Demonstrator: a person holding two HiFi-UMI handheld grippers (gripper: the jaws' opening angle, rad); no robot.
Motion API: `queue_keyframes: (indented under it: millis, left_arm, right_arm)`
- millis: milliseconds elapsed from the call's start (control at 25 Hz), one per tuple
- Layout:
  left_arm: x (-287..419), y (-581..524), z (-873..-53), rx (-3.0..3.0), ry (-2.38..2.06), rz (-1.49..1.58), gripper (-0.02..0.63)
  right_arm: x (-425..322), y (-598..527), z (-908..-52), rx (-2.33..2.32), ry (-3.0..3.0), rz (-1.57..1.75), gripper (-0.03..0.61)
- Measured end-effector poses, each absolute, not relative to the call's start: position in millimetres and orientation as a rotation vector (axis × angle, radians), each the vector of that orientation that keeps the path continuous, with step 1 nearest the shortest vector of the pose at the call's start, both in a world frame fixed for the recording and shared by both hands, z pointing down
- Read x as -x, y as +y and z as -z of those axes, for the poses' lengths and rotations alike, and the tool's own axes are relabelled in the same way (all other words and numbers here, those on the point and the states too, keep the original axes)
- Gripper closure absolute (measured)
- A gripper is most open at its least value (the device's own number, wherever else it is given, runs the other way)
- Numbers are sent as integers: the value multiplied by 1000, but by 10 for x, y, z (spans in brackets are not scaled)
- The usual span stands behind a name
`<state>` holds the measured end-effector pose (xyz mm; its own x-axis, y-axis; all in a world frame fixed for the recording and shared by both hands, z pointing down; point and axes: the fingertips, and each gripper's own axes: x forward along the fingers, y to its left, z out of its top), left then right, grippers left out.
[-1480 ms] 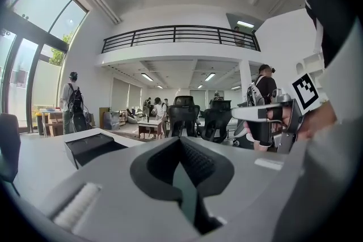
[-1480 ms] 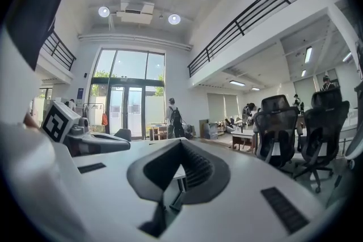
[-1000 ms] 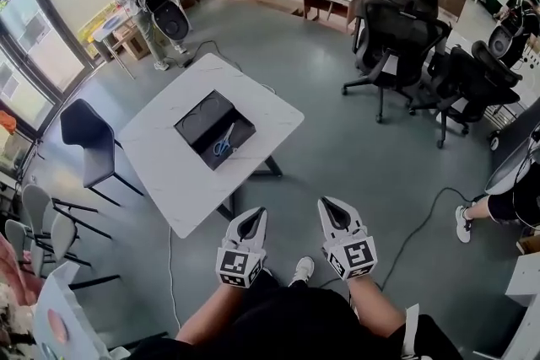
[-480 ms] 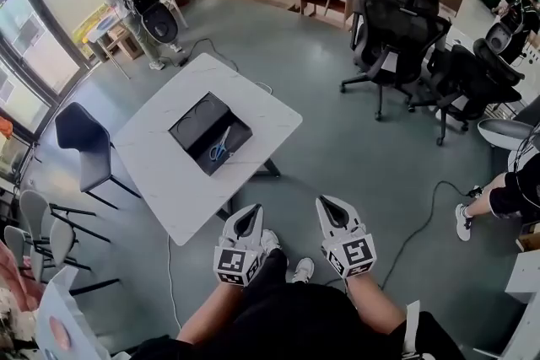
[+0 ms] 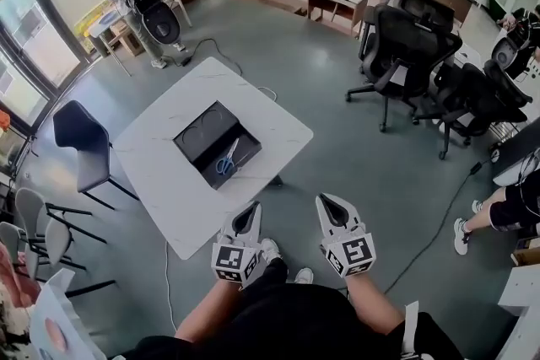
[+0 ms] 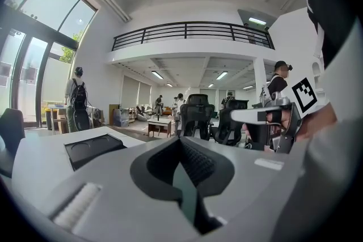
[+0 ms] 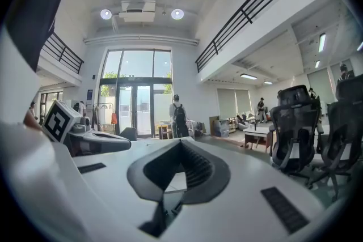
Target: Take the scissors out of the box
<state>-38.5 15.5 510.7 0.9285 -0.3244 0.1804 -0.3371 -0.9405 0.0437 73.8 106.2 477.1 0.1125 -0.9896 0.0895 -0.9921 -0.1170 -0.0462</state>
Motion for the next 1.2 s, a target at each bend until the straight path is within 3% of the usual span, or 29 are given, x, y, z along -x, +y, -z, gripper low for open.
queue_keyframes:
  millis: [1200]
  left_arm:
    - [332, -1488, -5153, -2956, -593, -210, 604]
  right_arm:
    - [-561, -785, -4744, -2117, -2185, -131, 572]
